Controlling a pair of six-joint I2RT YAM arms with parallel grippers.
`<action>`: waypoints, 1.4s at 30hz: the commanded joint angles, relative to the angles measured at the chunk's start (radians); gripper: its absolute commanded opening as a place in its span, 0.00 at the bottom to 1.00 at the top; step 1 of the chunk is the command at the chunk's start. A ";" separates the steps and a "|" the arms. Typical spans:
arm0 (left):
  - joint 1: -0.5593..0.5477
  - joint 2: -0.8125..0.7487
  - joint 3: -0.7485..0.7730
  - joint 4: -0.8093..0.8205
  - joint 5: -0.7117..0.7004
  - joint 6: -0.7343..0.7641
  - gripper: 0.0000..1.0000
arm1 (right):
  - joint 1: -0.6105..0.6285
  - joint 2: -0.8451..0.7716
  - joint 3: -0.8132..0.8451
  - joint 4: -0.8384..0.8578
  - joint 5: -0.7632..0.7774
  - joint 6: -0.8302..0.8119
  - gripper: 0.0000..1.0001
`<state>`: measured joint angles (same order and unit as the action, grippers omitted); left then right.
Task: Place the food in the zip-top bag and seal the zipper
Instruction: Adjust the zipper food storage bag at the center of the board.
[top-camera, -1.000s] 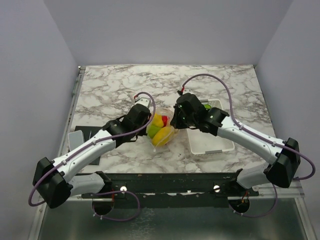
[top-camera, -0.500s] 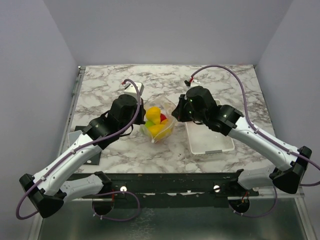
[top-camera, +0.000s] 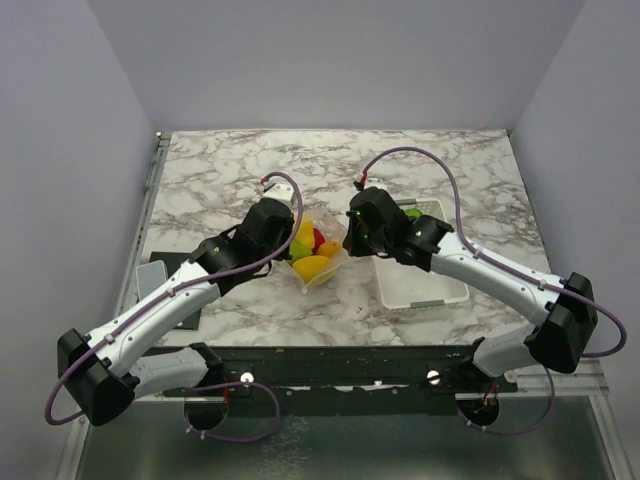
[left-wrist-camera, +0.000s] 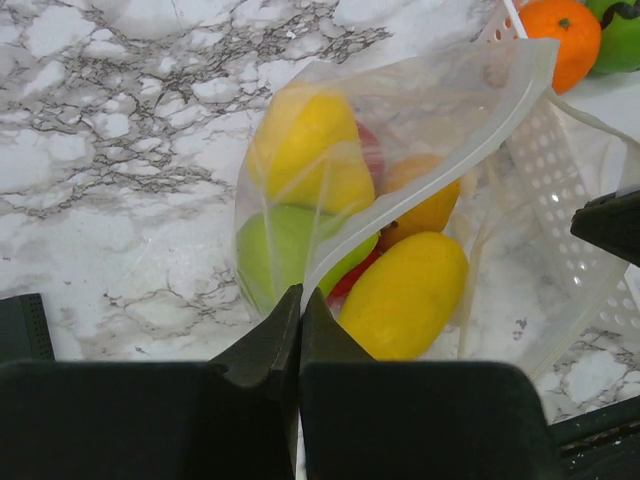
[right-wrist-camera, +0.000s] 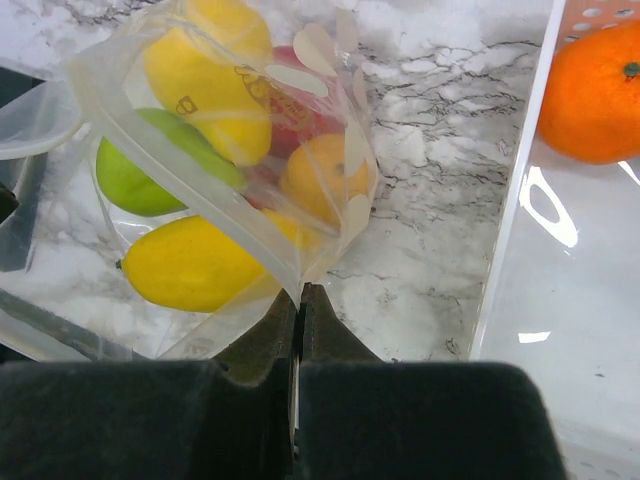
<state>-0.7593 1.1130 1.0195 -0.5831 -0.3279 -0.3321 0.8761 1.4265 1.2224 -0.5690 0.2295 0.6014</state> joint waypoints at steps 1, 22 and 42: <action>0.001 -0.048 0.065 -0.006 -0.041 0.022 0.00 | 0.004 -0.032 0.054 0.006 0.032 -0.011 0.01; 0.002 -0.050 0.182 -0.013 -0.223 0.099 0.00 | 0.001 -0.005 -0.015 0.118 0.056 0.024 0.01; 0.003 -0.026 0.013 0.098 -0.092 0.084 0.00 | -0.002 0.002 0.010 0.116 0.037 0.021 0.23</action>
<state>-0.7593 1.0927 1.0504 -0.5285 -0.4519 -0.2485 0.8768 1.4418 1.2137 -0.4572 0.2501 0.6216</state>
